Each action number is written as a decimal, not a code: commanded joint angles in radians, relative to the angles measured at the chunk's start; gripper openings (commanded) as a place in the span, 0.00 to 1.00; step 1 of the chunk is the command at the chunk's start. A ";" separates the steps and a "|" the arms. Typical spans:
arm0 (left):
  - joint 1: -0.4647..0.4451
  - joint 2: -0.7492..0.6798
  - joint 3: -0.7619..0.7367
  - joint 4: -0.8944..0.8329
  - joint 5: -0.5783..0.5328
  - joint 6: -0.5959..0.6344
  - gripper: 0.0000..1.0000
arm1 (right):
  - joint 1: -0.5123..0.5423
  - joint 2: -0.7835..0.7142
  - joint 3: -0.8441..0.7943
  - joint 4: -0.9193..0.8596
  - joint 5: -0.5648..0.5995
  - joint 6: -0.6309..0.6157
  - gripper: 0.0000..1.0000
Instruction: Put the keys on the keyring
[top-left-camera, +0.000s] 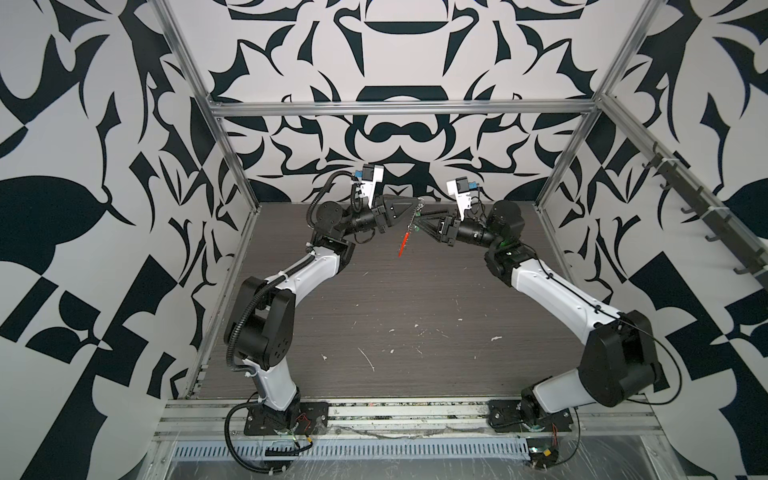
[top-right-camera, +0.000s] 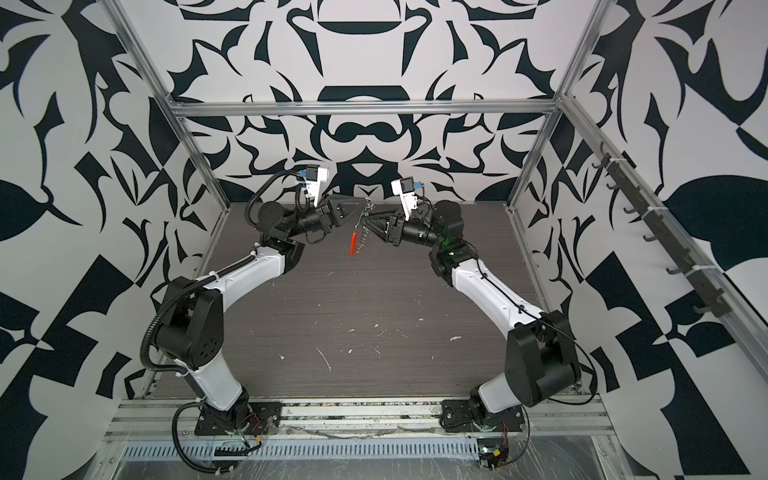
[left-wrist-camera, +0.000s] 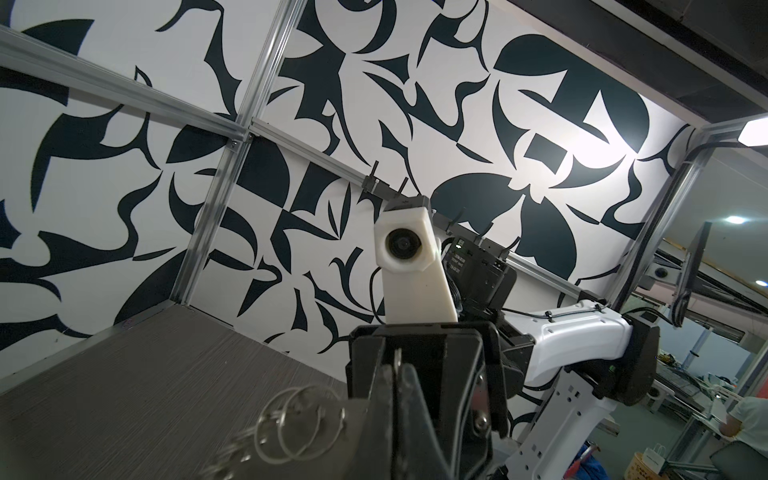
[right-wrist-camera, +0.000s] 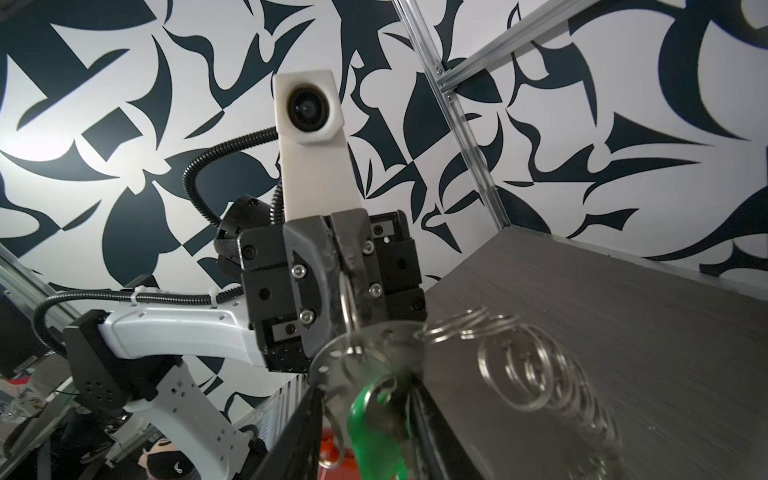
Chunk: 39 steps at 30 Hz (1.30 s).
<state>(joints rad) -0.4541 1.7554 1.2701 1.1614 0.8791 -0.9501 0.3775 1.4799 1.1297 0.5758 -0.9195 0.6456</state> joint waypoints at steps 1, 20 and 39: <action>-0.007 -0.004 0.017 0.068 -0.008 -0.013 0.00 | 0.006 -0.039 0.030 0.050 -0.013 0.007 0.25; -0.005 -0.023 0.005 0.014 0.015 0.027 0.00 | -0.053 -0.175 0.045 -0.300 0.063 -0.256 0.00; -0.006 -0.020 0.003 0.017 0.035 0.019 0.00 | -0.068 -0.155 0.141 -0.341 0.109 -0.285 0.00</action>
<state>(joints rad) -0.4702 1.7554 1.2701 1.1393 0.9142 -0.9272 0.3222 1.3399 1.1999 0.1783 -0.8257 0.3737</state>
